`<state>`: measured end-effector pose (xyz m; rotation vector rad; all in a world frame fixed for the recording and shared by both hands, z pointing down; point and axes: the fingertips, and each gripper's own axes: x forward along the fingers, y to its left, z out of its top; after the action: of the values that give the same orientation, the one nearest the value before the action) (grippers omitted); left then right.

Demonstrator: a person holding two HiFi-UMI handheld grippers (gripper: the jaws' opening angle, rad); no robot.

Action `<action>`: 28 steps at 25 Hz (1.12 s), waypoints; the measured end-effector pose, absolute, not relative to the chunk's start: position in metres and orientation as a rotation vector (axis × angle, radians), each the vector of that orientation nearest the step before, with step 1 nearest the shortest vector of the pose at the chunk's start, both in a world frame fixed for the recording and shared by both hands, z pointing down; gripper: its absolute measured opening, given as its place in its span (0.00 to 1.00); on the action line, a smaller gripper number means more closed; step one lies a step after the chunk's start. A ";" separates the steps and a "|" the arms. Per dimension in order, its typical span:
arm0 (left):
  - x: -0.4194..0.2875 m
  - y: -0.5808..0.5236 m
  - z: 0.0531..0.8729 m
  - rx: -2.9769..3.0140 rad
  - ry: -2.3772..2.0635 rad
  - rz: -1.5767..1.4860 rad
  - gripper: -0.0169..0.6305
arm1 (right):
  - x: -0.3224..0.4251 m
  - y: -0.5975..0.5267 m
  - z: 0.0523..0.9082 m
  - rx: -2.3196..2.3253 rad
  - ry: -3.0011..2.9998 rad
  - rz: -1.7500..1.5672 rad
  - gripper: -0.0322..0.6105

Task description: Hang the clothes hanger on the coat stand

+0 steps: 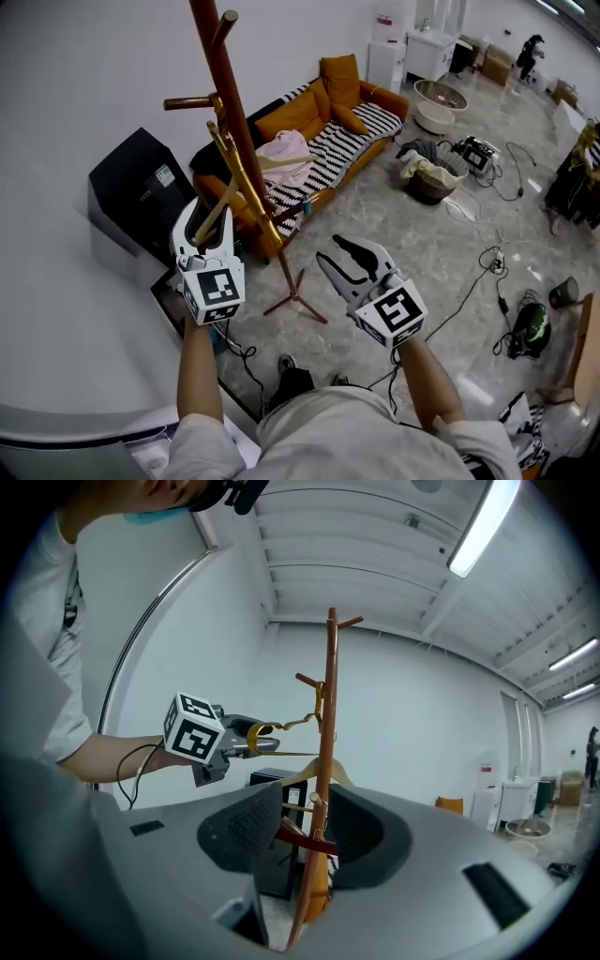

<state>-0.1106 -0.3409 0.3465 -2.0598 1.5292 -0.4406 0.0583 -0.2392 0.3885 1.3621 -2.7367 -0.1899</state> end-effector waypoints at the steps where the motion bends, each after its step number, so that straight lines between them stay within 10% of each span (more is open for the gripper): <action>1: -0.108 -0.330 0.352 -2.098 1.555 -0.419 0.33 | 0.060 -0.232 0.389 1.353 -2.741 -0.208 0.28; 28: -0.097 -0.127 0.438 -2.421 1.860 -0.038 0.04 | 0.010 -0.143 0.424 1.395 -2.833 -0.215 0.06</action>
<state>-0.0970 -0.1274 0.4379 -2.4209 1.8599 -0.0376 0.0098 -0.1426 0.4245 1.3948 -2.8328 -0.2150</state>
